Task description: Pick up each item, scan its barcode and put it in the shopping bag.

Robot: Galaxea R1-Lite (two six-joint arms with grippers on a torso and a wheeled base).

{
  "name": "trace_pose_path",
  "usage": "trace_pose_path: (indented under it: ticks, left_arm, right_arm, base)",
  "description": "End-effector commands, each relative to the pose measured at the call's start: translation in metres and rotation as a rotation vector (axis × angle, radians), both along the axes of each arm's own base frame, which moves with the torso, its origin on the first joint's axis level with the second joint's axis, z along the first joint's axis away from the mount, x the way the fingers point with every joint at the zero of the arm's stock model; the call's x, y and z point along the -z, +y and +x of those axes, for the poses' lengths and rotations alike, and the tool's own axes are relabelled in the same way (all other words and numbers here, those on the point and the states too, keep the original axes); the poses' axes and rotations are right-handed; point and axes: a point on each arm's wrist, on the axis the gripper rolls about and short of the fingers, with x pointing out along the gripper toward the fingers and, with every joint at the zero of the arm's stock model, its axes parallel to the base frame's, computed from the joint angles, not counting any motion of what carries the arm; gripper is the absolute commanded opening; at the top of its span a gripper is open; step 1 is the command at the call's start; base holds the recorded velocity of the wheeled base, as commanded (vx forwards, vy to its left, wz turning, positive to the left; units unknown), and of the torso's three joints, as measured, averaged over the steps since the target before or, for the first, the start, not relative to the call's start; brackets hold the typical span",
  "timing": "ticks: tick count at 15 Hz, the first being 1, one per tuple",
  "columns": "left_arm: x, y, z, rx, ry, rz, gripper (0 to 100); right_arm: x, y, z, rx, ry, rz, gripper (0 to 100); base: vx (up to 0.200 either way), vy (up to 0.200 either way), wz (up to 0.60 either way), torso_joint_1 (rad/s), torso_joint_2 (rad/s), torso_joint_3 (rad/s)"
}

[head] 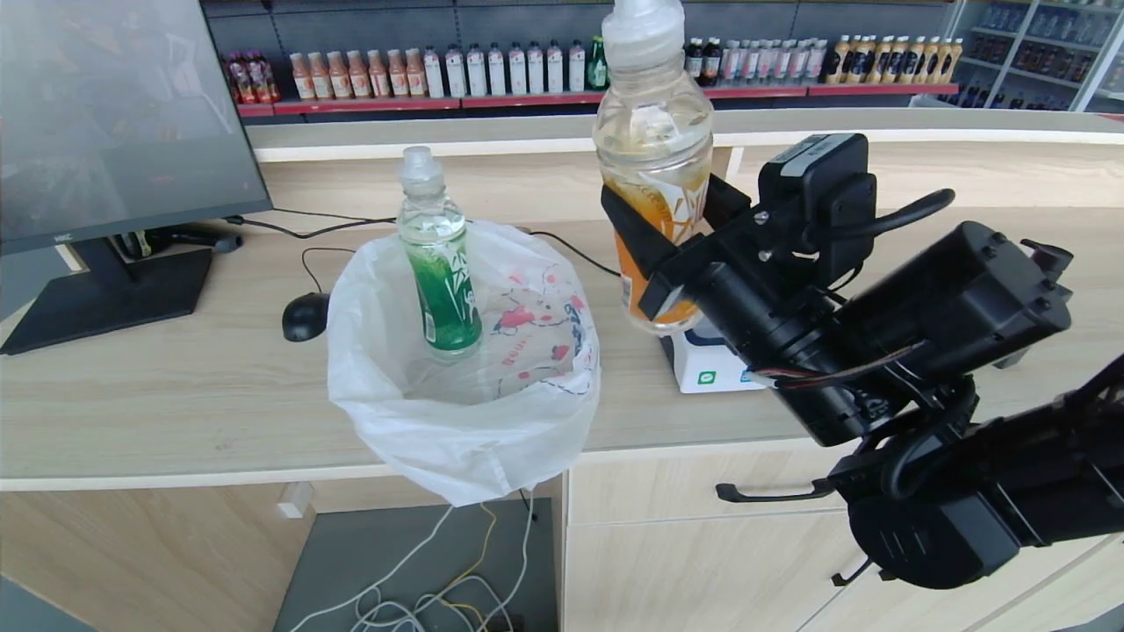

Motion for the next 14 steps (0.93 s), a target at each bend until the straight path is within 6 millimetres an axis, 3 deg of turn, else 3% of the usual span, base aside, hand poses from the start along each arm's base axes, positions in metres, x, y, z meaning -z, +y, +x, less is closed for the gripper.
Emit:
trace_pose_path:
  ticks: [1, 3, 7, 14]
  left_arm:
    - [0.000, 0.000, 0.000, 0.000, -0.001, 0.000, 100]
    - [0.000, 0.000, 0.000, 0.000, -0.001, 0.000, 100]
    - [0.000, 0.000, 0.000, 0.000, -0.001, 0.000, 100]
    - [0.000, 0.000, 0.000, 0.000, -0.001, 0.000, 100]
  right_arm:
    - [0.003, 0.022, -0.009, -0.039, 0.062, 0.071, 0]
    - [0.001, 0.042, -0.015, -0.009, 0.137, 0.194, 0]
    - [-0.010, 0.055, -0.006, -0.007, 0.144, 0.320, 0]
    - [-0.005, 0.057, -0.002, -0.051, 0.196, 0.375, 0]
  base:
    - [0.000, 0.000, 0.00, 0.000, 0.00, 0.000]
    - [0.000, 0.000, 0.00, 0.000, 0.00, 0.000]
    - [0.000, 0.000, 0.00, 0.000, 0.00, 0.000]
    - [0.000, 0.000, 0.00, 0.000, 0.00, 0.000]
